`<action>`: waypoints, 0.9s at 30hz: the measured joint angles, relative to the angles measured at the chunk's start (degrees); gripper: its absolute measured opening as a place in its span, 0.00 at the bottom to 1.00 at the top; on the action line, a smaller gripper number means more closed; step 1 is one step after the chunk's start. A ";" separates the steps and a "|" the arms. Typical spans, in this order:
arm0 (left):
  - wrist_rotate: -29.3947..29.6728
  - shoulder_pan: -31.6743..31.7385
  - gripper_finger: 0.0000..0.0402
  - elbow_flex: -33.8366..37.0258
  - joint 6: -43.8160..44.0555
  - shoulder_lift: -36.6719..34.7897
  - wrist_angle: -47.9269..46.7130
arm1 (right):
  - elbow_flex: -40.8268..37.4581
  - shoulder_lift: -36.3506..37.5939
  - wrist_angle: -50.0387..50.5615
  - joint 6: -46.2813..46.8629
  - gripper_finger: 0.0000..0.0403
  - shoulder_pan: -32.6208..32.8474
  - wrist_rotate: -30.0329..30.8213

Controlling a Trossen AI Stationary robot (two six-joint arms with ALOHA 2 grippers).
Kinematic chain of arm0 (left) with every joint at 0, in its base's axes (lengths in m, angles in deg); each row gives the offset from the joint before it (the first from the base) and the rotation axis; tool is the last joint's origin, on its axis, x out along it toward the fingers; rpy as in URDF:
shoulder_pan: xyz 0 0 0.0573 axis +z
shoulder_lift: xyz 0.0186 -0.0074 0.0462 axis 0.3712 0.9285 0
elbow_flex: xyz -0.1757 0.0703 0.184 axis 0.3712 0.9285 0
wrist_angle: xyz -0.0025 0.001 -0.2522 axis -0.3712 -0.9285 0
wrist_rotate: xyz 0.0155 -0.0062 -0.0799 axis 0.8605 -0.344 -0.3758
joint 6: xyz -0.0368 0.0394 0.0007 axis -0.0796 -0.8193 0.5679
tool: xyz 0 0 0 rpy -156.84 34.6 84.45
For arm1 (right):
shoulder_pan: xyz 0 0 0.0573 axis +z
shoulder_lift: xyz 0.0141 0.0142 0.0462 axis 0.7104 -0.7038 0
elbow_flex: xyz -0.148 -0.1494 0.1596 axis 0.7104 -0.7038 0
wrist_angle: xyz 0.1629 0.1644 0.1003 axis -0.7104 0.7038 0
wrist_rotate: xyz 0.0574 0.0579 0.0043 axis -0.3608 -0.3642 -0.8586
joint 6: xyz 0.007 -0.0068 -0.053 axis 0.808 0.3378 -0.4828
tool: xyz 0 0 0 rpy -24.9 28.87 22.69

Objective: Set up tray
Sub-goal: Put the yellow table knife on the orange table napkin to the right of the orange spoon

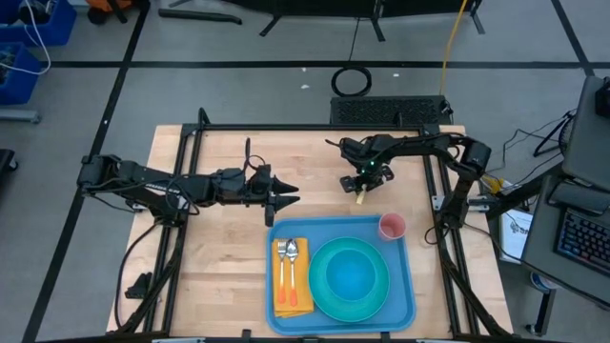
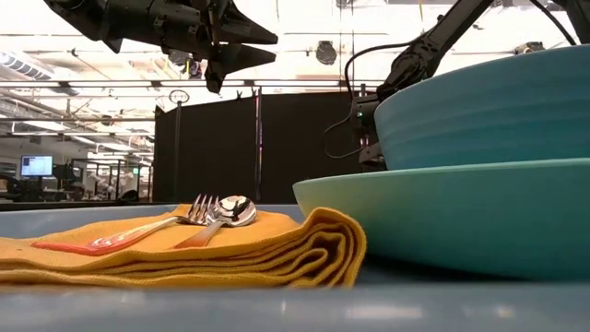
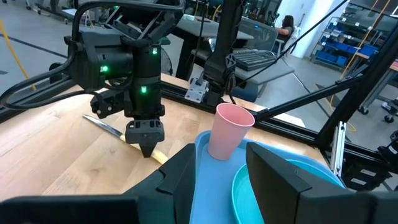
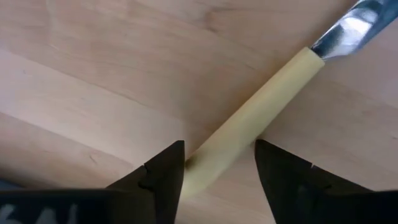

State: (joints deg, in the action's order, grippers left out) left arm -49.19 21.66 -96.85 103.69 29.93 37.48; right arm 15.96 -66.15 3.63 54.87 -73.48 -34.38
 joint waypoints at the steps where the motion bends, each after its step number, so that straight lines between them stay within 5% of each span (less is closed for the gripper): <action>1: 0.00 -0.01 0.36 0.00 0.00 0.00 0.00 | -0.01 0.00 0.03 -0.02 0.44 0.00 0.03; 12: 0.02 -0.03 0.36 0.00 0.02 0.00 -0.02 | -0.12 -0.04 0.37 -1.90 0.13 0.04 1.49; 27: 0.05 -0.03 0.36 0.00 -0.51 0.00 -0.57 | -0.22 3.69 -0.11 -6.55 0.13 0.13 5.97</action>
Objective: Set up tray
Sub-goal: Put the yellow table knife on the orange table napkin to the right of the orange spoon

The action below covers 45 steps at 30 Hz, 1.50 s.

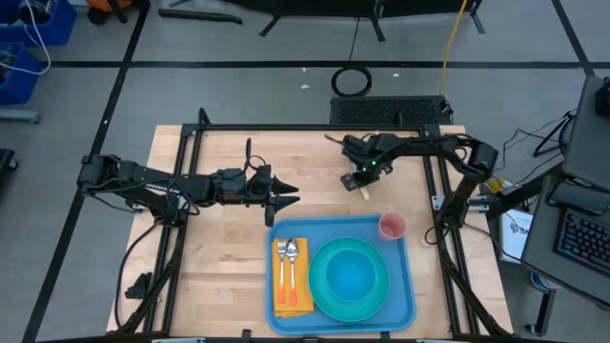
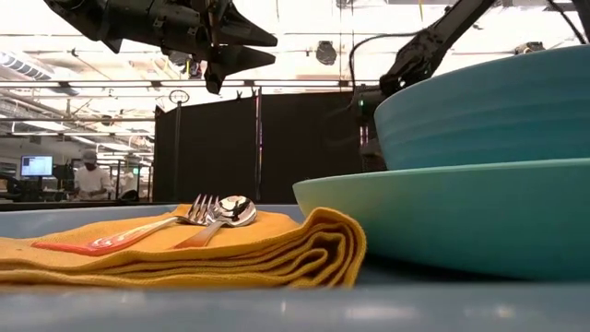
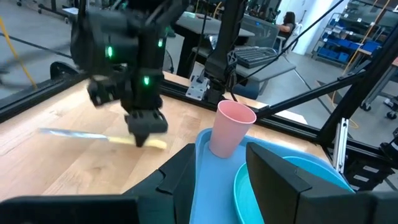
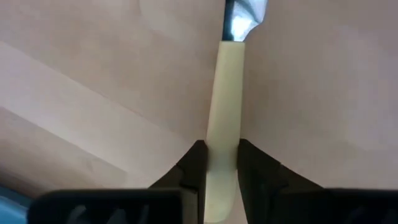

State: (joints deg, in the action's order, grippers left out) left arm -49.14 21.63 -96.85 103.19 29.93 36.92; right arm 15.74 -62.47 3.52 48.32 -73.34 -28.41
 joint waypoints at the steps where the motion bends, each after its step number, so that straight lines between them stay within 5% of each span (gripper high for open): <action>1: 0.00 0.00 0.36 0.00 -0.04 0.00 -0.02 | 0.01 1.01 -0.06 -0.07 0.13 -0.07 0.42; 12: 0.02 0.00 0.36 0.00 -0.08 0.00 -0.76 | 0.01 10.46 -0.39 0.10 0.13 3.17 5.76; 23: 1.58 -1.51 0.36 0.00 1.37 0.00 -0.78 | 0.03 15.15 -15.40 -0.47 0.13 17.64 13.89; 32: 23.39 -12.82 0.36 0.00 -11.54 0.02 -0.64 | -0.01 16.45 -31.61 -4.40 0.13 28.34 22.61; 45: 48.83 -30.50 0.36 0.00 -24.36 4.28 4.07 | -4.85 16.49 -68.51 -9.81 0.13 36.89 22.28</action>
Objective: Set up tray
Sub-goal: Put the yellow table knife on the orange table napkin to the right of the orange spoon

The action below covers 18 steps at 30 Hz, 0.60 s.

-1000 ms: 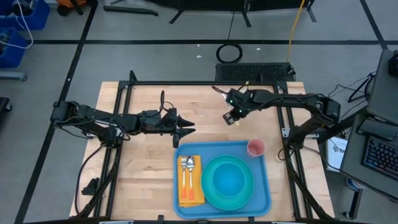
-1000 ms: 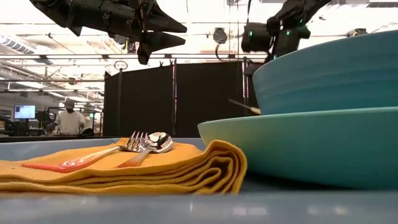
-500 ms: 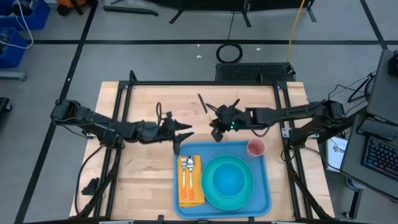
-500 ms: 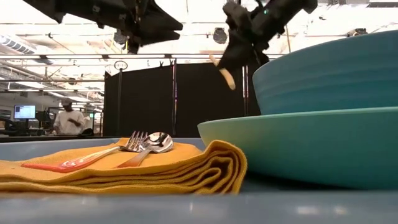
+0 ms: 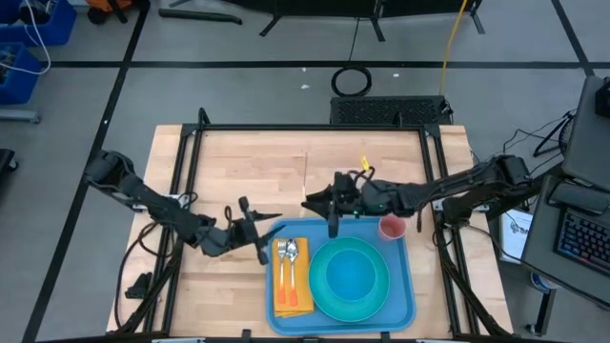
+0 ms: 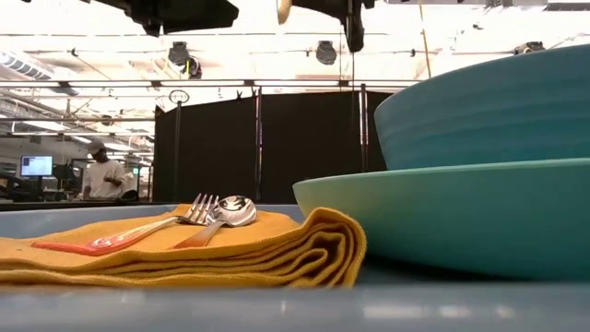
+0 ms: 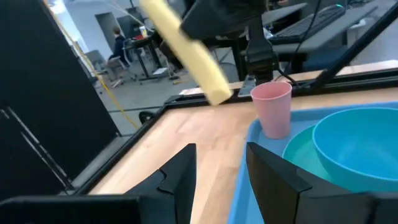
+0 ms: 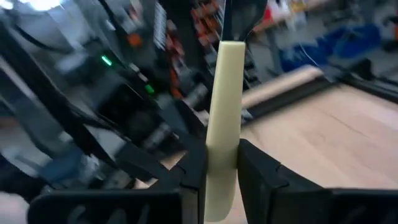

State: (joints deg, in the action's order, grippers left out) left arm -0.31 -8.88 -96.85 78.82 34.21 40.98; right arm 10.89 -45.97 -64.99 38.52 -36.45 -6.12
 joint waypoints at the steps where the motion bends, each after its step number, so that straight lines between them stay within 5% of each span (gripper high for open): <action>1: 0.49 -0.23 0.36 0.00 0.35 0.36 0.38 | -1.49 -0.05 -3.71 0.00 0.13 0.51 0.02; 6: 0.70 0.47 0.36 0.00 4.28 1.94 3.86 | -7.16 -2.34 -17.34 0.06 0.13 2.19 3.06; 18: -3.37 4.23 0.36 -0.50 6.11 6.09 8.18 | -7.53 -13.34 -33.45 -16.17 0.13 6.63 18.73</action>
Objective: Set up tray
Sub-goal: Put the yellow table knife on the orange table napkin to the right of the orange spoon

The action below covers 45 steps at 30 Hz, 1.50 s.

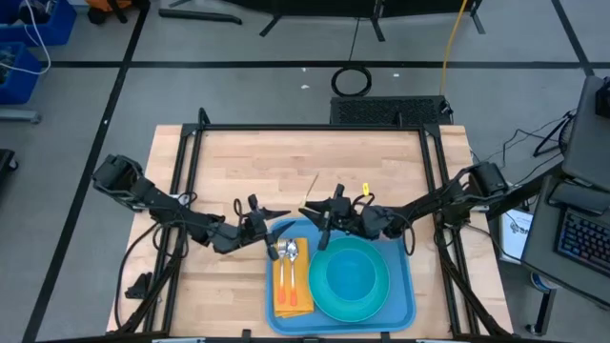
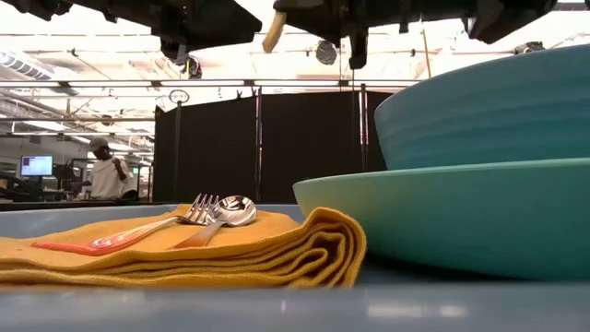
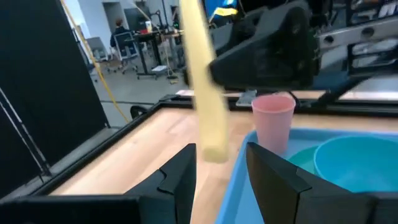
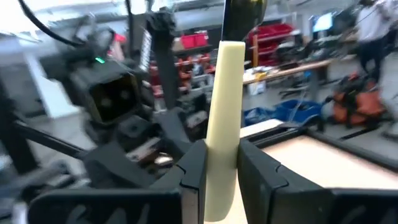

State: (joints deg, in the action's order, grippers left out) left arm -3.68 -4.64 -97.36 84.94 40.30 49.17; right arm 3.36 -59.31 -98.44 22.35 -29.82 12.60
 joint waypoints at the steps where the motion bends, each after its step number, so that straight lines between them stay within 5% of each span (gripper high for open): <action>1: -0.01 0.05 0.36 -0.19 -0.50 0.59 -0.15 | 0.00 -0.60 -0.31 -1.05 0.13 0.04 0.96; 8: 2.72 0.12 0.36 -4.18 -2.93 5.59 -0.35 | 4.98 -4.80 0.31 -3.65 0.13 -0.62 1.94; 13: 14.71 -0.92 0.36 -5.62 -2.86 7.54 -0.82 | 7.77 -6.75 2.32 -6.38 0.01 0.95 6.30; 31: 16.04 -5.02 0.36 -5.66 -0.55 6.11 -0.86 | 7.78 -5.95 4.94 -3.46 0.00 1.81 3.06; 39: 18.95 -11.83 0.36 -5.62 1.94 5.38 -0.91 | 7.78 -2.45 25.43 13.74 0.02 -4.15 -13.90; 45: 24.71 -21.51 0.36 -5.57 3.28 0.87 -1.02 | 8.88 -2.14 28.63 16.48 0.20 -6.87 -24.93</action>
State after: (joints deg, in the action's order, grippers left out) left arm 21.03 -26.15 -102.93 88.21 41.17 48.15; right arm 12.24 -61.45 -69.81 38.82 -36.69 -12.33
